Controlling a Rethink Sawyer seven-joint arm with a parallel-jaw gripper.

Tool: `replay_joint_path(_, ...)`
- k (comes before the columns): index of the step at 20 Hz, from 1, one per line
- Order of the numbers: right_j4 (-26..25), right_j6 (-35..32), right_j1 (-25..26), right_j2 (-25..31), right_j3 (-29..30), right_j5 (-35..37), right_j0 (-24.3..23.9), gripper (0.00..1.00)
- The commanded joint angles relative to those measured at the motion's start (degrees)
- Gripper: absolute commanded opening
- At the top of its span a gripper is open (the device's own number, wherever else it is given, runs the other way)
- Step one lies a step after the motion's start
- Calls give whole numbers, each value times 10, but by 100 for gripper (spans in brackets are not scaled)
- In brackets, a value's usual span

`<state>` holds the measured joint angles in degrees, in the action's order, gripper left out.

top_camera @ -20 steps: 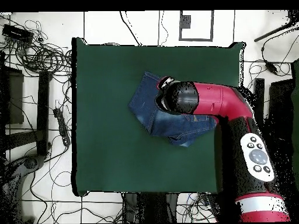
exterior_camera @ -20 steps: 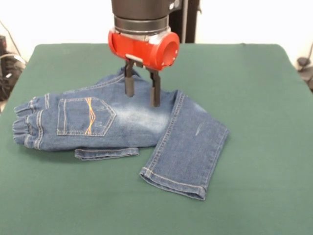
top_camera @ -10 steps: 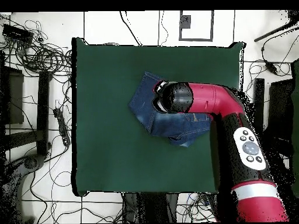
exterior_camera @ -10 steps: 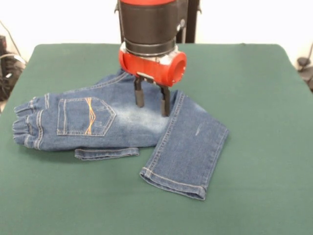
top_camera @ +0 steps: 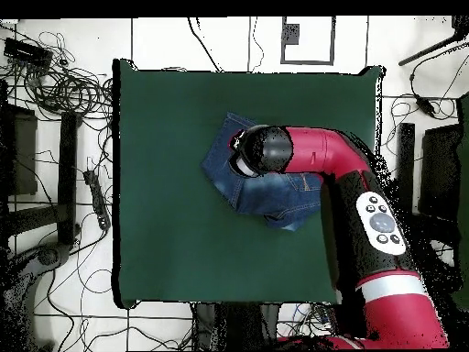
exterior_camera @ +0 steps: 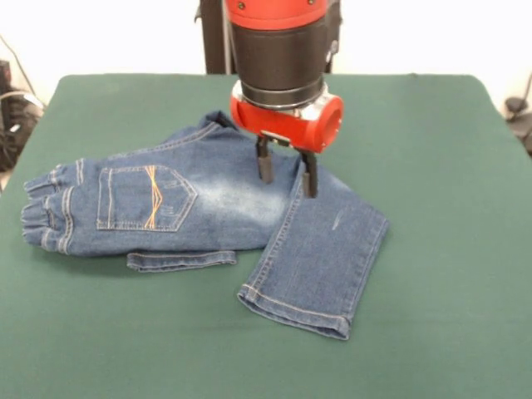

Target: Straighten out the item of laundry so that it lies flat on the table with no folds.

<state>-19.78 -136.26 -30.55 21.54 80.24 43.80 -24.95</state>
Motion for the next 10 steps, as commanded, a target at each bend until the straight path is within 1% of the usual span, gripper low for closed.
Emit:
replay_joint_path(1,-17,103,56,43,-37,40,26,100)
replay_joint_path(6,-22,85,74,27,-59,35,35,100)
replay_joint_path(9,-39,91,100,17,-79,26,42,100)
replay_joint_path(10,-45,90,104,13,-78,20,45,100)
